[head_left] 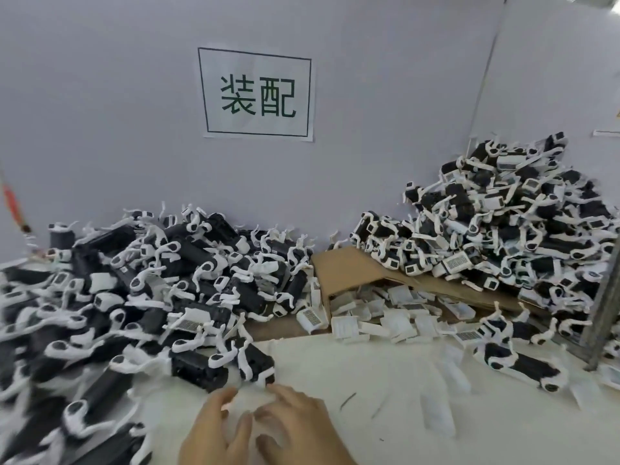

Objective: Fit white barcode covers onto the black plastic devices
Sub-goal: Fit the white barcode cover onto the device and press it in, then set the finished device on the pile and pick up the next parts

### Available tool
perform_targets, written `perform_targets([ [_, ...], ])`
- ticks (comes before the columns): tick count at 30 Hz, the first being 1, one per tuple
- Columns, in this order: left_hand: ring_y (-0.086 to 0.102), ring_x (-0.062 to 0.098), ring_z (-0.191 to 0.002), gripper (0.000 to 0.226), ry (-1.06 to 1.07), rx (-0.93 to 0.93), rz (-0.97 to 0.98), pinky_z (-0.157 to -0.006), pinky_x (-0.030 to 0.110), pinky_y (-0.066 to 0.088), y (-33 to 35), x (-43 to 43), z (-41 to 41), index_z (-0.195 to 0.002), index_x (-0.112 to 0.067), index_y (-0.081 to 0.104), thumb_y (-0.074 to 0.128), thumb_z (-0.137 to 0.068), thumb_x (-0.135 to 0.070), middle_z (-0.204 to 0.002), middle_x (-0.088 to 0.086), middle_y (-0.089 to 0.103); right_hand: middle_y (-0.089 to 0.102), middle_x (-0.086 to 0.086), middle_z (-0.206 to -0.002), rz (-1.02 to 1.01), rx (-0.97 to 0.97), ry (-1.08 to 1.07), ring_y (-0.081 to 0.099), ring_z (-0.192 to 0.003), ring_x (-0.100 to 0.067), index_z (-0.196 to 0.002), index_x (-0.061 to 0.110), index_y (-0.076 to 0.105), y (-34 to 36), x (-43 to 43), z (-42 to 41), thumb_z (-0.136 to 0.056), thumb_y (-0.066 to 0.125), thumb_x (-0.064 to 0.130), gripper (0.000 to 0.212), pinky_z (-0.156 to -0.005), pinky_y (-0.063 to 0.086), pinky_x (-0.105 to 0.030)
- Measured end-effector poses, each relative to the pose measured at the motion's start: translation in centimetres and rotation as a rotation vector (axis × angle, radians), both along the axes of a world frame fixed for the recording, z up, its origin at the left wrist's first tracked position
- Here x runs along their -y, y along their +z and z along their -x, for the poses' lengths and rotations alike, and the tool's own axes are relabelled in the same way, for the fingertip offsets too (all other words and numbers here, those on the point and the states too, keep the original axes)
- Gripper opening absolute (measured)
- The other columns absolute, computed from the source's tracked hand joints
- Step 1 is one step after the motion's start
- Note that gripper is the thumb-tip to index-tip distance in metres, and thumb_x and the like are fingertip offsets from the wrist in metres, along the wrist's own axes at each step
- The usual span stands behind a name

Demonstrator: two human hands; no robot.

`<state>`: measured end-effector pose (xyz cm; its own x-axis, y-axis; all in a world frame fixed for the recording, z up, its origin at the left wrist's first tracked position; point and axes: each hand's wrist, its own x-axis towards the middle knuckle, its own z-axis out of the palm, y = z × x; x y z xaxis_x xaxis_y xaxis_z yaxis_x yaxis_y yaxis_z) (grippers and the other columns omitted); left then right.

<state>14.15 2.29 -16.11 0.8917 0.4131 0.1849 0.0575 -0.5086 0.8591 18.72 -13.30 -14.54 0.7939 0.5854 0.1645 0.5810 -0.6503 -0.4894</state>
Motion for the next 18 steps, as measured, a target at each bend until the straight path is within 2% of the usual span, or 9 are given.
perform_targets([
  [2,0.062,0.022,-0.113,0.051,0.059,0.003,-0.040,-0.090,0.034,0.044,1.6,1.3,0.6,-0.132,-0.024,0.051,0.074,-0.087,-0.018,-0.133,-0.002,0.059,0.039,0.018,-0.148,0.015,-0.005,-0.011,0.037,-0.137,-0.005,-0.132,0.036,0.058,-0.2,0.3,-0.1,-0.091,0.058,0.039,0.041,-0.108,0.018,-0.020],
  [4,0.055,0.020,-0.127,0.064,0.063,-0.026,-0.061,-0.100,0.034,0.041,1.2,1.3,1.1,-0.147,-0.020,0.039,0.069,-0.091,-0.022,-0.144,-0.003,0.051,0.036,0.021,-0.145,-0.019,0.031,-0.019,0.040,-0.133,-0.005,-0.134,0.037,0.052,-0.5,0.0,0.6,-0.088,0.057,0.041,0.047,-0.110,0.023,-0.021],
  [8,0.048,0.015,-0.132,0.062,0.070,-0.016,-0.081,-0.108,0.036,0.036,1.3,1.4,1.8,-0.150,-0.020,0.034,0.063,-0.095,-0.024,-0.150,-0.007,0.045,0.029,0.020,-0.145,-0.144,-0.063,-0.078,0.048,-0.128,-0.010,-0.143,0.035,0.033,-0.4,0.1,0.3,-0.091,0.062,0.040,0.060,-0.108,0.035,-0.028],
  [10,0.047,0.014,-0.133,0.059,0.071,-0.026,-0.073,-0.111,0.037,0.036,1.2,1.3,2.0,-0.149,-0.020,0.036,0.062,-0.096,-0.025,-0.151,-0.008,0.045,0.028,0.014,-0.150,-0.151,-0.121,-0.129,0.049,-0.129,-0.011,-0.149,0.031,0.023,0.3,-0.4,-0.4,-0.090,0.067,0.043,0.075,-0.105,0.038,-0.028],
  [13,0.046,0.013,-0.135,0.058,0.074,-0.023,-0.087,-0.113,0.037,0.035,1.3,1.1,1.9,-0.149,-0.019,0.035,0.060,-0.097,-0.025,-0.151,-0.008,0.044,0.035,0.003,-0.152,-0.159,-0.205,-0.196,0.053,-0.128,-0.020,-0.155,0.027,0.013,1.3,-1.9,-2.2,-0.084,0.072,0.050,0.095,-0.105,0.041,-0.035],
  [16,0.045,0.012,-0.135,0.058,0.066,-0.033,-0.115,-0.112,0.036,0.035,1.2,1.3,2.0,-0.149,-0.019,0.034,0.059,-0.097,-0.025,-0.151,-0.009,0.043,0.051,0.003,-0.140,-0.179,-0.214,-0.272,0.060,-0.118,-0.021,-0.151,0.025,0.022,1.4,-3.5,-3.2,-0.083,0.071,0.051,0.088,-0.104,0.043,-0.042],
  [18,0.046,0.012,-0.133,0.056,0.076,-0.030,-0.114,-0.111,0.037,0.036,1.1,1.0,1.9,-0.148,-0.020,0.036,0.059,-0.097,-0.024,-0.148,-0.008,0.045,0.062,0.007,-0.125,-0.213,-0.179,-0.339,0.062,-0.113,-0.020,-0.140,0.026,0.038,0.8,-4.2,-3.7,-0.085,0.071,0.045,0.068,-0.101,0.045,-0.042],
])
